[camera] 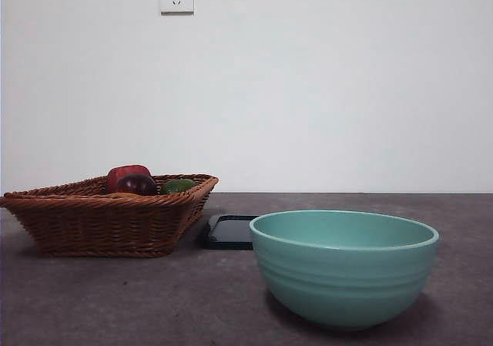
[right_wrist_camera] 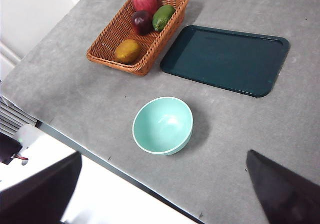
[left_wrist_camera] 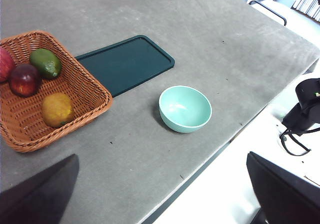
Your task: Pick up the wifruite, put it on the bowl, pick up the plate, put it on desk
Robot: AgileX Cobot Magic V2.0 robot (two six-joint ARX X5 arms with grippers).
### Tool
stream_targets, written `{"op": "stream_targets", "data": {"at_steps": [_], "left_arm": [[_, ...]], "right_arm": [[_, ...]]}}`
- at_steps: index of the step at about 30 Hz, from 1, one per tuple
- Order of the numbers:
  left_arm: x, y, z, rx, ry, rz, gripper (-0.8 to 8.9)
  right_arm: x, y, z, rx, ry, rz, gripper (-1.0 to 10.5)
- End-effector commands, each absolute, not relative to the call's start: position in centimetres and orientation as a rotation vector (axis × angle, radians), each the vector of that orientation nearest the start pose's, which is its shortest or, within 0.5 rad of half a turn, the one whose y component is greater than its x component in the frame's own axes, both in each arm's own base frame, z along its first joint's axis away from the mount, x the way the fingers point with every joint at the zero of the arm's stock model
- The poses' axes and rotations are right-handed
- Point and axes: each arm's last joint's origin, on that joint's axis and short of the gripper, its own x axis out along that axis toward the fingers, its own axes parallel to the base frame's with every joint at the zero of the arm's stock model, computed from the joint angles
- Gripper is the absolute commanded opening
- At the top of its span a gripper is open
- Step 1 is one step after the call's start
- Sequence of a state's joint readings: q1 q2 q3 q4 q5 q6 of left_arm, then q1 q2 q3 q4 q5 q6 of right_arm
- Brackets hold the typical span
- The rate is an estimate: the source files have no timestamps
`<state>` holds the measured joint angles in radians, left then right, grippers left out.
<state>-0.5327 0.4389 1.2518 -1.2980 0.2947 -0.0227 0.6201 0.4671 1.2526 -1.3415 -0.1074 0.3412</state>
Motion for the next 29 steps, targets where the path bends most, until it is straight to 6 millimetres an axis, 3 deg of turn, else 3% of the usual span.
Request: {"op": "stream_targets", "data": {"at_steps": [1,2,3,4,21,24,27,29], "left_arm": [[-1.4,-0.2,39.4,0.045,0.477,-0.820,2.14],[-1.4,-0.2,39.4,0.045,0.477,-0.820,1.04],[-1.4,-0.2,39.4,0.045,0.478,-0.820,0.25],[-1.4,-0.2,39.4,0.044,0.478,-0.820,0.06],[-1.1,-0.3,39.0,0.043,0.497,-0.802,0.10],[-0.1,-1.0,37.6,0.018,0.533,-0.748,0.10],[1.6,-1.6,35.1,-0.009,0.548,-0.645,0.09],[3.1,-1.7,33.3,0.046,0.467,-0.549,0.09]], "right_arm": [[-0.9,-0.3,38.5,0.142,0.704,0.600,1.3],[-0.9,-0.3,38.5,0.142,0.704,0.600,0.2],[-0.9,-0.3,38.5,0.141,0.704,0.600,0.0],[-0.9,-0.3,38.5,0.141,0.704,0.600,0.1],[-0.9,-0.3,38.5,0.142,0.704,0.601,0.1],[-0.9,-0.3,38.5,0.142,0.704,0.601,0.1],[-0.9,-0.3,38.5,0.142,0.704,0.601,0.1],[-0.9,-0.3,38.5,0.142,0.704,0.600,0.1]]}}
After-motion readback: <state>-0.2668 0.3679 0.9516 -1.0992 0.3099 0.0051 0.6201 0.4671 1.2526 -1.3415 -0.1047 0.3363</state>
